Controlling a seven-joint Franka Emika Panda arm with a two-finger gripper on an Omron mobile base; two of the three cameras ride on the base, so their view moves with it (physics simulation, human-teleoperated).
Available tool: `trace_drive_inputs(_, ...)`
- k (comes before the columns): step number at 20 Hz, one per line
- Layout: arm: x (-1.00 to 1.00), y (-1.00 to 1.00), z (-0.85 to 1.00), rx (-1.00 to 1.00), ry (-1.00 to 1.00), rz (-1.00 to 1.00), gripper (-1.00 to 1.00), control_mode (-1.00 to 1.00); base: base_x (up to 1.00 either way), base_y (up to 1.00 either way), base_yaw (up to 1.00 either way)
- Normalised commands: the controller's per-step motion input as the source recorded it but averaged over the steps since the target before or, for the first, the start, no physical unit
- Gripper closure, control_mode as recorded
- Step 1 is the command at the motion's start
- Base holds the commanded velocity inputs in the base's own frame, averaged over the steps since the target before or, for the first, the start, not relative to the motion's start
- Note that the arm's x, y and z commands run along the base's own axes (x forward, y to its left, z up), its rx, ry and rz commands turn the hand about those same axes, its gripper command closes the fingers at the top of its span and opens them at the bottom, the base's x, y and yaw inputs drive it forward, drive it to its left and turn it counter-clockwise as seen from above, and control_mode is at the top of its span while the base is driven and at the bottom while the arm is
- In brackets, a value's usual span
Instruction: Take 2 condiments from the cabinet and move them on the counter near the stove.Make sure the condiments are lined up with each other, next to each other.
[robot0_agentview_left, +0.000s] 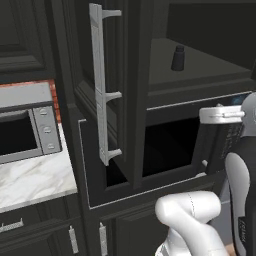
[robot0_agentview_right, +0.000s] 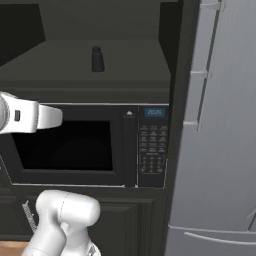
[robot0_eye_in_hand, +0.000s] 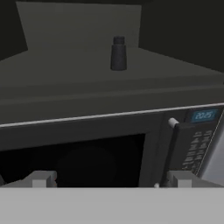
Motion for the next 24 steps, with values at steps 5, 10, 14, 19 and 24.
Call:
trace_drive_inputs(5,0.30,-0.04,0.20,-0.02,-0.06,-0.02,-1.00,-1.00,0.00,0.00,0.00)
trace_drive_inputs(10,0.42,-0.09,0.02,-0.05,-0.10,0.00,-1.00,-1.00,0.00,0.00,0.00)
trace_drive_inputs(14,0.45,-0.08,0.05,-0.02,-0.05,-0.01,-1.00,-1.00,0.00,0.00,0.00)
trace_drive_inputs(19,0.37,-0.05,0.25,0.00,0.00,-0.03,-1.00,-1.00,0.00,0.00,0.00)
trace_drive_inputs(24,0.48,-0.02,0.27,0.02,0.05,-0.04,-1.00,-1.00,0.00,0.00,0.00)
